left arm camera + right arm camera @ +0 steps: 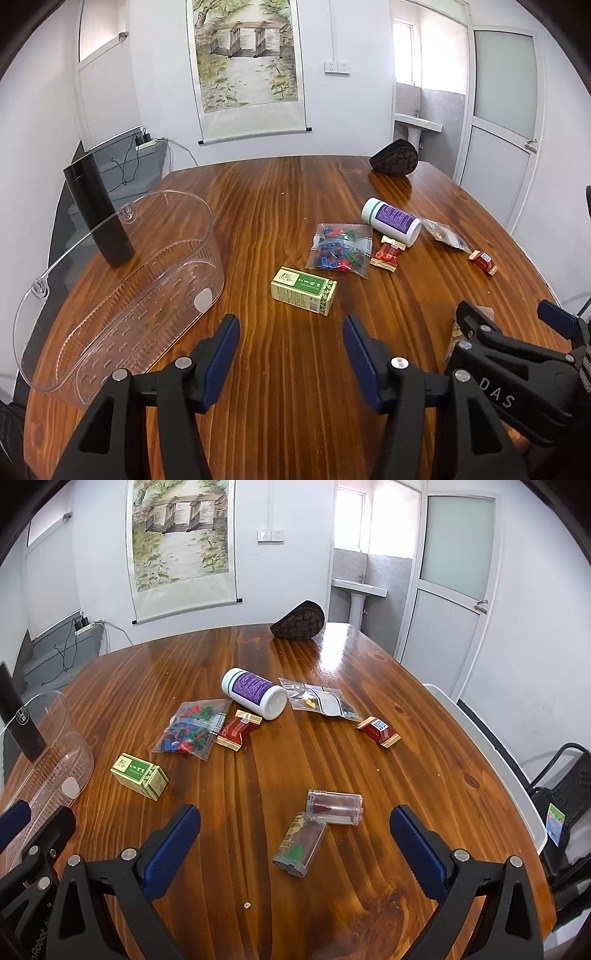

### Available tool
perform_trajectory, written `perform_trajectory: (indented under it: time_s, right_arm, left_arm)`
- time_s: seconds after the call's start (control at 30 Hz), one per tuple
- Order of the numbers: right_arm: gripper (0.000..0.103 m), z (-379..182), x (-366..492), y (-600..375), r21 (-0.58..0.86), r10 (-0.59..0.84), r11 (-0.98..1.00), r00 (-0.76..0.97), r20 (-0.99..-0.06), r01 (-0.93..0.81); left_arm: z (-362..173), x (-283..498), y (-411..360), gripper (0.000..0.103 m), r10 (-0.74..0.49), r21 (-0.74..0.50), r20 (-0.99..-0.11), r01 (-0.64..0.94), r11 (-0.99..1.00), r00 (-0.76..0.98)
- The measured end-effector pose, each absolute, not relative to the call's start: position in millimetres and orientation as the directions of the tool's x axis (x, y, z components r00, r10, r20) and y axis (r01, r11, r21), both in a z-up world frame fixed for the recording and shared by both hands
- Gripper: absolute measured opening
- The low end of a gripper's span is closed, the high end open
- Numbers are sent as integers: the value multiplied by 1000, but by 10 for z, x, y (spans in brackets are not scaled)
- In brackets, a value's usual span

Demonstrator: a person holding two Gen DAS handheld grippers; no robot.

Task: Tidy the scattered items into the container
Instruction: 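Reach the right gripper toward the clear plastic tube on the table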

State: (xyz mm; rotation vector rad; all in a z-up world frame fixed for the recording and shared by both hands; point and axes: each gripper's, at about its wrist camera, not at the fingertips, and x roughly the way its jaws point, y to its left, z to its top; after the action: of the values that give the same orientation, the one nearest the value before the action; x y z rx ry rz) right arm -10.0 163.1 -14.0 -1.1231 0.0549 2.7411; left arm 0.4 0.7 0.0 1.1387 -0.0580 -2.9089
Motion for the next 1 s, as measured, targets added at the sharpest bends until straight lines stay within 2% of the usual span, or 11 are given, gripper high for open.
perform_trajectory:
  time_s: [0.5, 1.0]
  right_arm:
    - [103, -185, -83, 1620, -35, 147, -984, -694, -705, -172]
    - [103, -388, 118, 1885, 7, 103, -987, -677, -729, -158]
  left_arm:
    - [-39, -17, 61, 59, -35, 56, -685, -4, -998, -728]
    - [-247, 64, -57, 59, 33, 4, -710, -52, -999, -704]
